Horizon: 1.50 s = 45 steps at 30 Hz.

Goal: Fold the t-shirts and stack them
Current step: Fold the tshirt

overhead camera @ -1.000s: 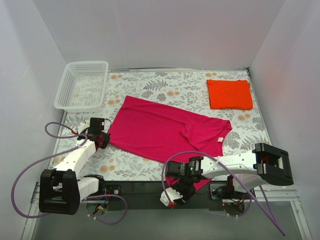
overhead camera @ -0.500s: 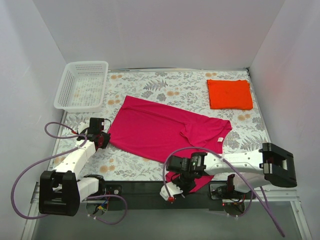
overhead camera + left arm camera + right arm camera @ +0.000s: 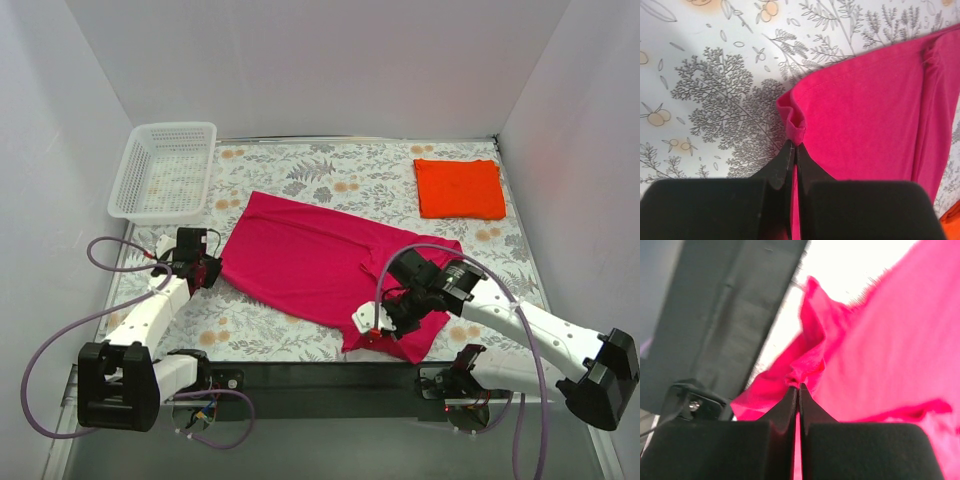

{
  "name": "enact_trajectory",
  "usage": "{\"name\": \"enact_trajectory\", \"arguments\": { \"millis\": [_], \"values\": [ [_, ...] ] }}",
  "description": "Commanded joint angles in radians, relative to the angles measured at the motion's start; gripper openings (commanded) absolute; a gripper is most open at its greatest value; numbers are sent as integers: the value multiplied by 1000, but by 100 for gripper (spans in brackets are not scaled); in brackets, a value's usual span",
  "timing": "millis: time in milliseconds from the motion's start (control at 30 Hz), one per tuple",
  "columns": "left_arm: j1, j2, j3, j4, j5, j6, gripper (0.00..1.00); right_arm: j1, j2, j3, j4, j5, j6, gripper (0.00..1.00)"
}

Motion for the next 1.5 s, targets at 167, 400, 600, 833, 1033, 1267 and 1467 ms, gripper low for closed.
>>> {"name": "enact_trajectory", "arguments": {
  "millis": [167, 400, 600, 833, 1033, 1267, 1467],
  "values": [
    [6, 65, 128, 27, 10, 15, 0, -319, -85, 36, -42, -60, -76, 1],
    [6, 157, 206, 60, 22, 21, 0, -579, -68, 75, -36, -96, -91, 1],
    [6, 236, 258, 77, 28, 41, 0, -727, -46, 128, -42, -168, -116, 1],
    [6, 293, 283, 93, 45, 66, 0, -751, -39, 187, -70, -262, -127, 1],
    [6, 338, 320, 98, 42, 86, 0, -752, 7, 259, -76, -245, -136, 1],
    [6, 408, 353, 101, 28, 109, 0, -752, 124, 339, -119, -254, -190, 1],
    [6, 463, 381, 112, 31, 141, 0, -751, 153, 379, -153, -276, -219, 1]
  ]
}}
